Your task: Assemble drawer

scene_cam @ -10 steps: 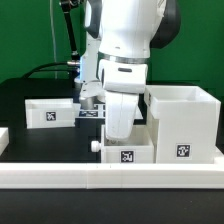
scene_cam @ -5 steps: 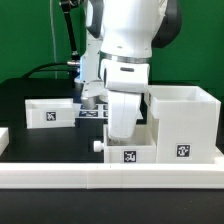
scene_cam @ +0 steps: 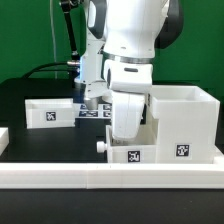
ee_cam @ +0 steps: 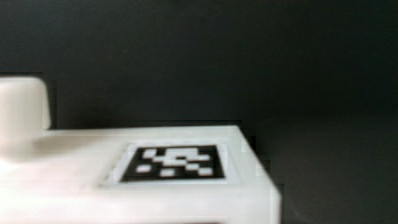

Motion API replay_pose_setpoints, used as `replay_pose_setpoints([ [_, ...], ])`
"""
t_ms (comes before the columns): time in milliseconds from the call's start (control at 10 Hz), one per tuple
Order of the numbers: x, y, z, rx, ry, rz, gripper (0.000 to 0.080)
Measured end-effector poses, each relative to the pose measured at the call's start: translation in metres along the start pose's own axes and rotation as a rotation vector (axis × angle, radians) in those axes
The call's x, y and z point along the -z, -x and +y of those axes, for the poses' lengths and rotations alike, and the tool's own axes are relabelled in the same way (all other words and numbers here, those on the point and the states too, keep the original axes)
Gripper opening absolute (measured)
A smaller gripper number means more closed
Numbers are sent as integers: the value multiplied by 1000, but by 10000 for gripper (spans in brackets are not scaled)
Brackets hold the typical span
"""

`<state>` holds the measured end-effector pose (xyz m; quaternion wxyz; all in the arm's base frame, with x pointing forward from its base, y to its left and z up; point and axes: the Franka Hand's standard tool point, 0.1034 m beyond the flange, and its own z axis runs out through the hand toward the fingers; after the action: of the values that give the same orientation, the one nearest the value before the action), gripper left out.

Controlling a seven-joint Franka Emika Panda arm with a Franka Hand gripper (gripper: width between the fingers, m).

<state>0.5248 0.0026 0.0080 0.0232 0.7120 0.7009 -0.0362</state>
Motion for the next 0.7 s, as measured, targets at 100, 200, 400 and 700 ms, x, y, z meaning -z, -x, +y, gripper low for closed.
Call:
replay_pose_setpoints([
  [100,0,-4,0,-4,1,2,42],
  [200,1,-7,1,5,4,4,42],
  [400,1,-7,4,21,28,10,42],
  [700,1,-6,4,19,30,9,43],
])
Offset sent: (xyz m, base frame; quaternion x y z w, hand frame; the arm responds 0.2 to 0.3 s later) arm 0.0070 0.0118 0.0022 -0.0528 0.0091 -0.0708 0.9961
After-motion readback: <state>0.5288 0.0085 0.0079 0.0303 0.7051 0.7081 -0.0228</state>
